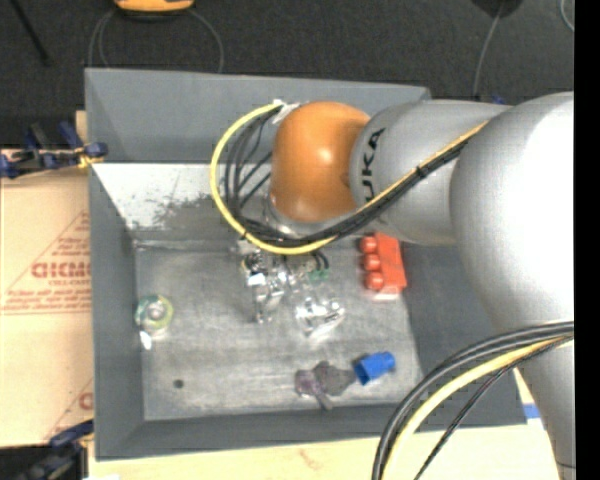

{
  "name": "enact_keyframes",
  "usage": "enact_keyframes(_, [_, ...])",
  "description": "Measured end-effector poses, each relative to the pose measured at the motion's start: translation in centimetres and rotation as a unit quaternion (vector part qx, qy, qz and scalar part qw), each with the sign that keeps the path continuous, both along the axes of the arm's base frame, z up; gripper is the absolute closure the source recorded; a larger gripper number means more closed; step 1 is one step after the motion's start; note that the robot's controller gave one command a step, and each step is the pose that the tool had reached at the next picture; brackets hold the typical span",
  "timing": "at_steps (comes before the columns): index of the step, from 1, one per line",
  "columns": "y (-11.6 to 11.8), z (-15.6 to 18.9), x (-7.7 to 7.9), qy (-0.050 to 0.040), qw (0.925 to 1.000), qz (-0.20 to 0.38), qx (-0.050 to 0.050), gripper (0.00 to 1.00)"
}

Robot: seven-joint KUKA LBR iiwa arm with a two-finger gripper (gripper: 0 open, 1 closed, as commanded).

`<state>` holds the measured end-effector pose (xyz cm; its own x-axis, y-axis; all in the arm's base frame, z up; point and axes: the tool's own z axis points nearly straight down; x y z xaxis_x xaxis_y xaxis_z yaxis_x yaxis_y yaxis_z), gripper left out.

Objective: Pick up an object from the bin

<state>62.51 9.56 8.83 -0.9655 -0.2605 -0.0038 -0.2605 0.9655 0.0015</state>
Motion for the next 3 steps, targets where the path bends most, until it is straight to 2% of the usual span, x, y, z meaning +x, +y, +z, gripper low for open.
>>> enact_keyframes(1, [-2.3,8.7,0.9,-0.0055,0.9999,0.014,-0.002,0.0])
enact_keyframes(2, [-5.8,0.3,1.9,0.0004,0.9982,0.061,-0.001,0.0])
enact_keyframes(3, [-3.1,-0.7,2.4,-0.0035,0.9932,0.117,-0.002,0.0])
